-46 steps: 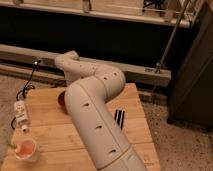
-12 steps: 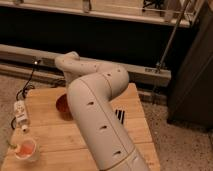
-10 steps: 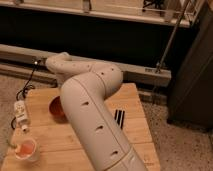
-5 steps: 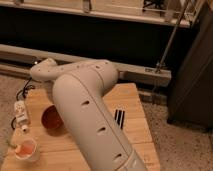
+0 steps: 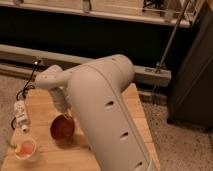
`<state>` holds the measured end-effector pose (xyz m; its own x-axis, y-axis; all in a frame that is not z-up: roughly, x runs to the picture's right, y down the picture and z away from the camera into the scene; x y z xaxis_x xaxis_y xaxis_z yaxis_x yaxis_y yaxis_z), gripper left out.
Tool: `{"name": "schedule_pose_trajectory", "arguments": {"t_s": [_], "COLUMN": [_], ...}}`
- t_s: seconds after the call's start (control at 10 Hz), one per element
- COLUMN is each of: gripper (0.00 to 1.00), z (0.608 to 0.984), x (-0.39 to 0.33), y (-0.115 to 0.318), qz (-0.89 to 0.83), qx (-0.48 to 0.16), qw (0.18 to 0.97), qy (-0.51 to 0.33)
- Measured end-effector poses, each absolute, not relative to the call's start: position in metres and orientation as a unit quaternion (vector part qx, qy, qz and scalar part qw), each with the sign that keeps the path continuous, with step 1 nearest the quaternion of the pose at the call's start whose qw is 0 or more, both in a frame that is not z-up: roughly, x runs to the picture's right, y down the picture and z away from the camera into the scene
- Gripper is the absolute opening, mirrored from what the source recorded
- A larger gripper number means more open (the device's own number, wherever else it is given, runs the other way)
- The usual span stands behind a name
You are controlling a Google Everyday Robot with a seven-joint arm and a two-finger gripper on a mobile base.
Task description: Drag the ceramic bowl in a circle
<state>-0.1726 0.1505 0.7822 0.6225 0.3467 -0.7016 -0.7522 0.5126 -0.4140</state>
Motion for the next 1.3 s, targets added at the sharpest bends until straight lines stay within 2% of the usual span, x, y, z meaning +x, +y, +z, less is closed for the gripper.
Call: {"name": "schedule_pose_trajectory", "arguments": {"t_s": [0.3, 0.8, 1.3], "gripper": [0.0, 0.0, 0.0], "z": [0.785, 0.827, 0.876], "x": [-0.114, -0.054, -0.023], "y": [0.15, 0.137, 0.092], "qz": [0.378, 0.441, 0.537], "qx": [-0.355, -0.327, -0.297], "qw": [0.797, 0.758, 0.699], "qy": [0.309, 0.351, 0.366]}}
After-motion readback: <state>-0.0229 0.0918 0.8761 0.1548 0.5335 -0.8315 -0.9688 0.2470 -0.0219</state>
